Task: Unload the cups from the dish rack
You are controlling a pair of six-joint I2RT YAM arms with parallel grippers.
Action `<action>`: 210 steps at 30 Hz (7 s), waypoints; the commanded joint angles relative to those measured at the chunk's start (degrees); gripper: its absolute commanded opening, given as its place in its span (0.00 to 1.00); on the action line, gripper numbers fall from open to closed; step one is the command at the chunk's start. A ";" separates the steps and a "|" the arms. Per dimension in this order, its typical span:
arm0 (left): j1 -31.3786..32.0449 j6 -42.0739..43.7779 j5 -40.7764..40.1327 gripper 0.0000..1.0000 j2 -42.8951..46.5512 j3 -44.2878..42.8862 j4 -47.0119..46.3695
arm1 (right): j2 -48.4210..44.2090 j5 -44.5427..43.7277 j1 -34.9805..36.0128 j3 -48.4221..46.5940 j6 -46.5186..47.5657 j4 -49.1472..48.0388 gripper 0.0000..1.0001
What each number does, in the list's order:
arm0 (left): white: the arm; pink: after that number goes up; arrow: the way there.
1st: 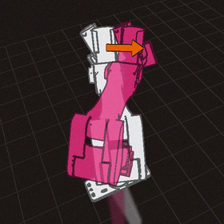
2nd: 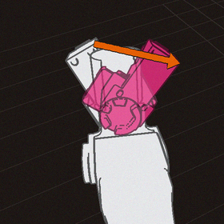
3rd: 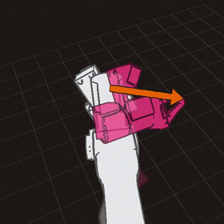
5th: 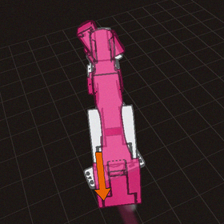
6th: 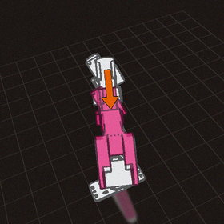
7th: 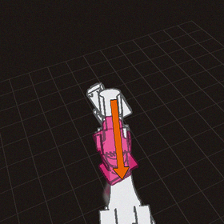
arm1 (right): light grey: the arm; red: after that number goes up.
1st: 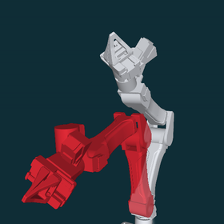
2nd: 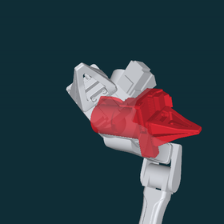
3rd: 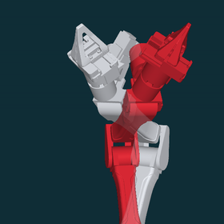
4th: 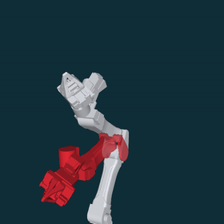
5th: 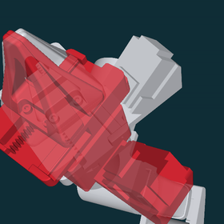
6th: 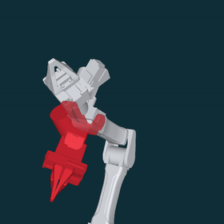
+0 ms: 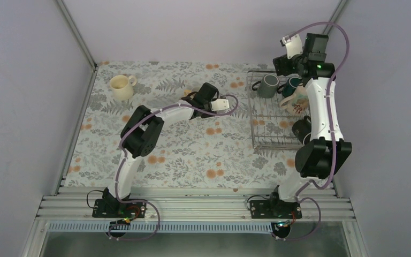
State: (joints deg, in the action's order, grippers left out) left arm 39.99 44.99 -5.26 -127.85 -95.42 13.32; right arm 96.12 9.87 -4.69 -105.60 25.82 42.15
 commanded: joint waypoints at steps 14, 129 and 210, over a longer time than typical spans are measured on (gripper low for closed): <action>-2.63 2.07 -5.33 0.02 -3.91 -0.88 -1.71 | 3.71 1.44 -0.96 -1.72 0.27 1.44 0.89; -11.52 -13.83 18.86 1.00 35.84 13.06 0.66 | 10.53 -8.15 6.20 7.08 35.12 -8.81 0.04; -6.09 -29.28 51.91 0.02 28.36 1.12 -6.98 | -10.04 25.99 11.86 8.31 2.62 -12.76 1.00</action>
State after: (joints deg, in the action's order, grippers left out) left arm 34.81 11.22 49.08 -104.49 -94.43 7.90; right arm 90.26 40.05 6.81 -99.90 27.51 32.38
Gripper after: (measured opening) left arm 0.061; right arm 0.981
